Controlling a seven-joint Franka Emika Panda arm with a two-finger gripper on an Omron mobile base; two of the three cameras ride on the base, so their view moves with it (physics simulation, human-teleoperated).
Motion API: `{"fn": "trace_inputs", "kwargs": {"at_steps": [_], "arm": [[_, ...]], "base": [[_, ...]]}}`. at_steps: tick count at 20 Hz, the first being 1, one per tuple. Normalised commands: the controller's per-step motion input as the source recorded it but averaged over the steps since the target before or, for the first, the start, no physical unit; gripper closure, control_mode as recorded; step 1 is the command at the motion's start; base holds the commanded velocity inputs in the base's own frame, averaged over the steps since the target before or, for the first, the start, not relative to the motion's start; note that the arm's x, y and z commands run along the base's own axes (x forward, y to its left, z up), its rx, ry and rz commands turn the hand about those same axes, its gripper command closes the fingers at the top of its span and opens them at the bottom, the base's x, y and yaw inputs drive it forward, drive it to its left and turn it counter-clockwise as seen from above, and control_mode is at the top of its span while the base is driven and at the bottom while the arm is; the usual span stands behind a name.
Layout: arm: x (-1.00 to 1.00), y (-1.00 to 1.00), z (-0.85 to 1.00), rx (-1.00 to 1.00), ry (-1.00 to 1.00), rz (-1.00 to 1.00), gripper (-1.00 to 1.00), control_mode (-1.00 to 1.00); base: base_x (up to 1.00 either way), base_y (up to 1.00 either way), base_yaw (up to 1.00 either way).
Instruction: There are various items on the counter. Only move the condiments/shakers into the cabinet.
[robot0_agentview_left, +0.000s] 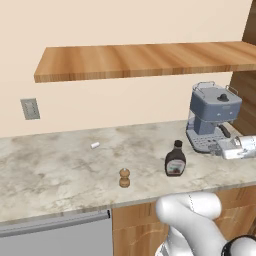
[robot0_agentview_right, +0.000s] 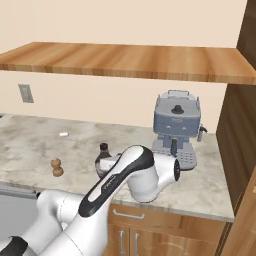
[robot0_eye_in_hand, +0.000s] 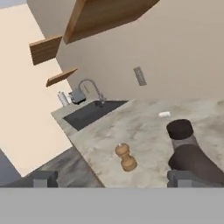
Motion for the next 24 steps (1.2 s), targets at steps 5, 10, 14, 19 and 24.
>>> {"fn": "trace_inputs", "kwargs": {"at_steps": [5,10,14,19,24], "arm": [[0.00,0.00,-0.42,0.00,-0.41,0.32,-1.00,-1.00],[0.00,0.00,-0.19,0.00,-0.20,0.15,-1.00,-1.00],[0.08,0.00,0.00,0.00,0.00,0.00,-1.00,-1.00],[0.28,0.00,-0.01,0.00,0.00,0.00,-1.00,-1.00],[0.27,0.00,-0.08,0.00,0.00,-0.01,-1.00,-1.00]], "base": [[0.00,0.00,0.00],[0.00,0.00,0.00],[0.00,0.00,0.00],[0.00,0.00,0.00],[0.00,0.00,0.00]]}}
